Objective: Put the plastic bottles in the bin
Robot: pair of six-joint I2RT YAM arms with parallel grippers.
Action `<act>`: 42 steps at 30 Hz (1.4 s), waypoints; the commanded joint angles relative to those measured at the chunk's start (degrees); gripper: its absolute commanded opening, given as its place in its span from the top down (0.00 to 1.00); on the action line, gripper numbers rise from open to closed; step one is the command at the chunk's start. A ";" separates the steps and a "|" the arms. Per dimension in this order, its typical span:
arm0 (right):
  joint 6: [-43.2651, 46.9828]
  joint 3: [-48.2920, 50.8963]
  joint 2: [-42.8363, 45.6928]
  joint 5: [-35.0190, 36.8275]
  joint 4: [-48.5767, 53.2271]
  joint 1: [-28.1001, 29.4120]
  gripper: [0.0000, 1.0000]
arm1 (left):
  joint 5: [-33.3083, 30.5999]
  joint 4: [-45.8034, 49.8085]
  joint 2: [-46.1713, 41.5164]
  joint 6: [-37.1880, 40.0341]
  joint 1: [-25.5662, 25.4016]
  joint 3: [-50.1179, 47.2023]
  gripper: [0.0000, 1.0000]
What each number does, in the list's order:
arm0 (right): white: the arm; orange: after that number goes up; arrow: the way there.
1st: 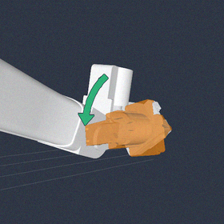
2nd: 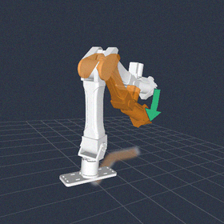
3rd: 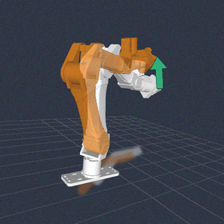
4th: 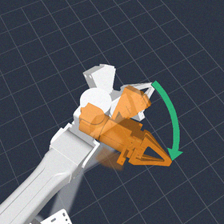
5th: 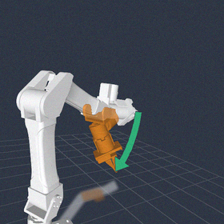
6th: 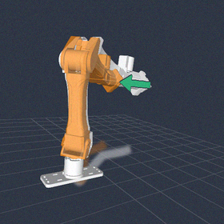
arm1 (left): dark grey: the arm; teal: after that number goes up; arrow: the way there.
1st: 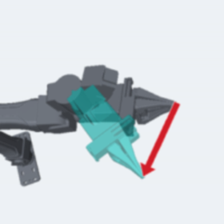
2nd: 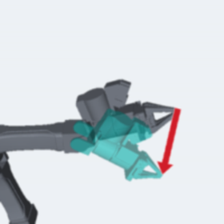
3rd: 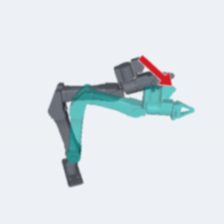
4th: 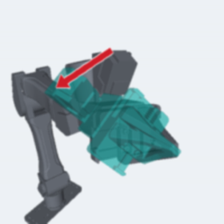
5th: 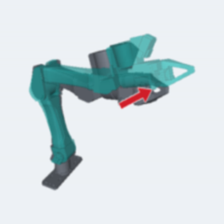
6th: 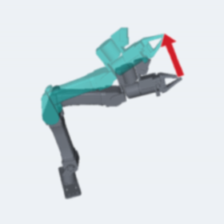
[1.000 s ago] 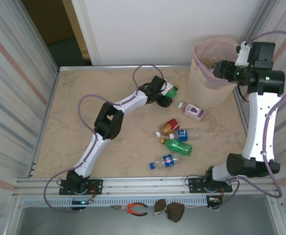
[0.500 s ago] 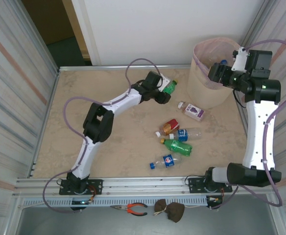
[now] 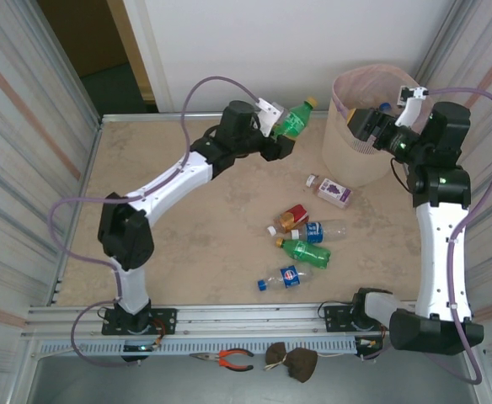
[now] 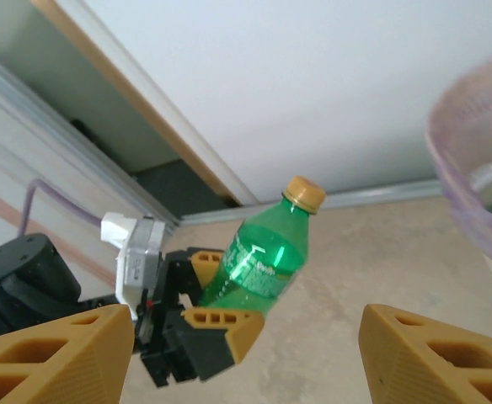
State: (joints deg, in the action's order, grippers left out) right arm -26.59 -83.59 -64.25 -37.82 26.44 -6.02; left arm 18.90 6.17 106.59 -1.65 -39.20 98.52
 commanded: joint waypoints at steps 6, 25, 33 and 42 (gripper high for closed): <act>-2.95 5.70 6.67 -8.49 -23.84 3.59 0.26 | 18.52 -18.89 -11.53 -8.34 -0.45 -5.41 0.51; 6.46 -1.55 7.91 -7.86 -31.13 27.69 0.10 | 32.37 -30.48 -21.89 -10.93 -7.42 -4.41 0.51; 12.26 -1.59 7.29 -1.78 -29.78 32.14 0.13 | 30.24 -26.12 -24.76 -5.68 -10.27 -3.71 0.51; 13.25 -1.32 10.23 -1.96 -29.76 32.52 0.11 | 30.73 -26.65 -26.82 -4.80 -10.56 -4.59 0.52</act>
State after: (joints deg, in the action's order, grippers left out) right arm -14.63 -83.66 -54.17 -37.80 -4.23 26.28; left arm 46.94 -18.72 82.13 -7.73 -49.47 93.03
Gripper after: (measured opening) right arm 0.883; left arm 0.612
